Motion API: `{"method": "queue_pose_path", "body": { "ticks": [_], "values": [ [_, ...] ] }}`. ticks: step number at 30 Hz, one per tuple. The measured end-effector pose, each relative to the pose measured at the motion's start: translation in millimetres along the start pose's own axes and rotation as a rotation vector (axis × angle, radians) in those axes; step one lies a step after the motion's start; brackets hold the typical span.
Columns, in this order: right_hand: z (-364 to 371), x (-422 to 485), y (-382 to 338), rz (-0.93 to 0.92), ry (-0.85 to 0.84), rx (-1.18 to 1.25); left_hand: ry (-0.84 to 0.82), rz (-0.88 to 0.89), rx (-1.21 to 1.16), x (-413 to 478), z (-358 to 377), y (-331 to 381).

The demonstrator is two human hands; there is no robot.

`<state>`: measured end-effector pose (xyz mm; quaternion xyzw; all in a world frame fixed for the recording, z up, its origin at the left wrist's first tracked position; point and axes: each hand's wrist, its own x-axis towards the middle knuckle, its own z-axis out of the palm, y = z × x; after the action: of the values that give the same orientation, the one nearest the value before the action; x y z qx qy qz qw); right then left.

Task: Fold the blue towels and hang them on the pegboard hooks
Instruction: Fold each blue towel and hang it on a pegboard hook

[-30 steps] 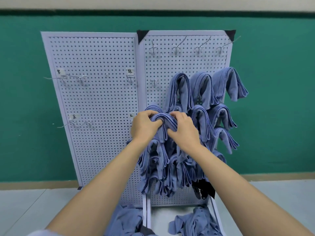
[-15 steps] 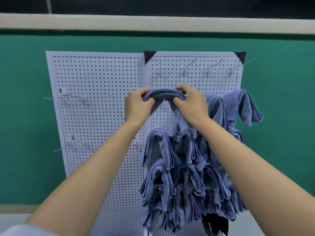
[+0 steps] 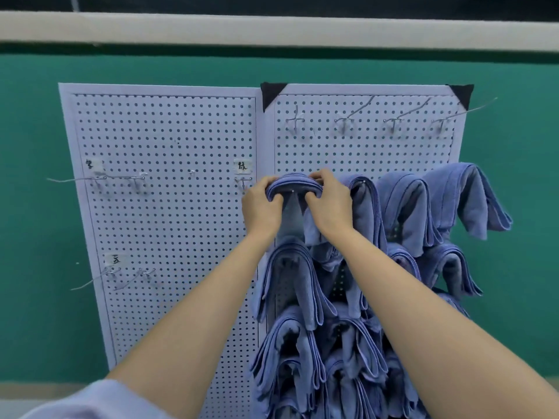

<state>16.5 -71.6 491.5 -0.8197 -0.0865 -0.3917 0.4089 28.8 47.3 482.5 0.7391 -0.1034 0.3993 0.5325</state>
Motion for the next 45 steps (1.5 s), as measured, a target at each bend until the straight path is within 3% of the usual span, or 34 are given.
{"method": "queue_pose_path", "body": {
  "ticks": [7,11,15,25,29,35,45],
  "values": [
    [8,-23,14,-0.005,-0.006,-0.025,-0.017,0.043,-0.042,-20,4,-15],
    [2,-33,19,-0.007,-0.117,-0.257,-0.043,-0.005,0.03,-28,1,-27],
    [-4,-35,21,-0.056,-0.056,-0.442,-0.061,-0.017,0.031,-33,1,-28],
    [-14,-52,13,0.048,-0.293,-0.307,-0.245,-0.172,0.13,-49,-11,-21],
    [-41,-76,5,0.054,-0.346,-0.268,-0.246,-0.247,0.129,-75,-34,-8],
    [-80,-140,8,0.071,-0.41,-0.212,-0.294,-0.224,0.187,-144,-61,13],
    [-80,-286,105,0.298,-0.667,-0.29,-0.609,-0.427,0.219,-303,-29,-58]
  ]
}}
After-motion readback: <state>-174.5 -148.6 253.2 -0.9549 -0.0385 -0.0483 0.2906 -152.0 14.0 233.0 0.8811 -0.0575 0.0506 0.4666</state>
